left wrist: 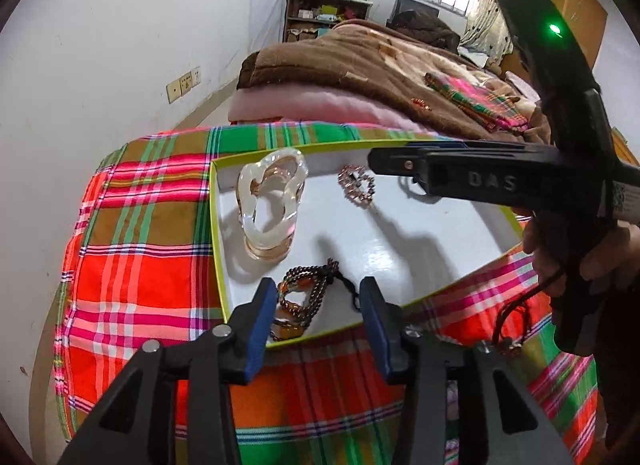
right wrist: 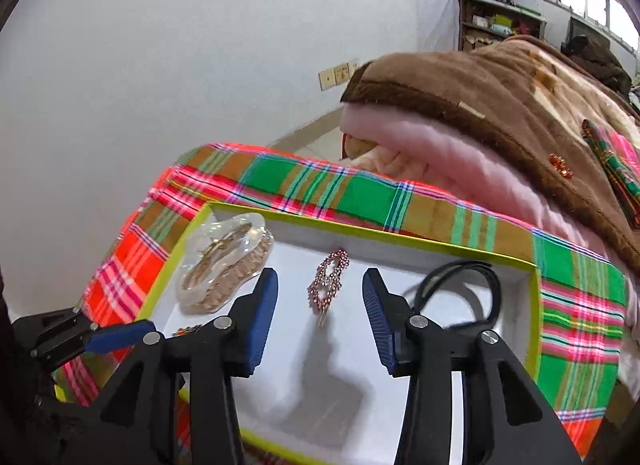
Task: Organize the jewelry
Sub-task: 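Open the right tool over the box while the left tool releases the bead bracelet inside, then withdraw both tools from the box toward the coil hair ties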
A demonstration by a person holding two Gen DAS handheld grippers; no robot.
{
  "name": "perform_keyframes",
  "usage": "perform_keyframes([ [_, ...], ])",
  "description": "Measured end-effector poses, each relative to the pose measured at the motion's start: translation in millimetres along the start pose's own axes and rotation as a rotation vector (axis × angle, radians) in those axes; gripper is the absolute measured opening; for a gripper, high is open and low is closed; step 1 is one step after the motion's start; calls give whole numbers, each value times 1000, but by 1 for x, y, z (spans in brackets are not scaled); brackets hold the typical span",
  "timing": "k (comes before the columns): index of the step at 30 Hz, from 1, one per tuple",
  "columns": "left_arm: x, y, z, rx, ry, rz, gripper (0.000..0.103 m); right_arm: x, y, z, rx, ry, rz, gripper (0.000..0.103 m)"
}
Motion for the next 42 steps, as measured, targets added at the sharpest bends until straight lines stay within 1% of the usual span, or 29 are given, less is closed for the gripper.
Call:
perform_keyframes([
  [8,5,12,-24,23,43,-9,47,-10,15,-40,53,16,-2,45],
  [13,8,25,-33,20,76,-21,47,-16,27,-65,90,23,-6,45],
  [19,11,49,-34,-10,94,-13,47,-15,57,-89,125,32,24,45],
  [22,11,60,-36,-4,103,-21,47,-13,78,-98,134,55,29,45],
  [24,11,66,-35,-11,122,-20,47,-11,91,-102,130,86,28,45],
  [26,13,71,-32,-28,113,-9,47,-6,104,-104,126,111,36,45],
  [30,24,83,-31,-43,121,44,47,4,130,-103,106,125,94,45],
  [33,28,92,-28,-67,116,64,47,11,150,-98,76,142,135,45],
  [36,33,102,-23,-92,106,83,47,13,161,-92,49,157,144,45],
  [42,35,104,-19,-93,78,88,47,11,166,-83,18,196,111,45],
])
Point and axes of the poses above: each gripper's, at about its wrist camera, not at the fingertips, and z roughly the way its jaws point, x to its right, y to its underside, the point moved 3 cm from there along z, roughly the way its jaws point, and after that the axes turned 12 degrees about -z, right-handed, at the moved point
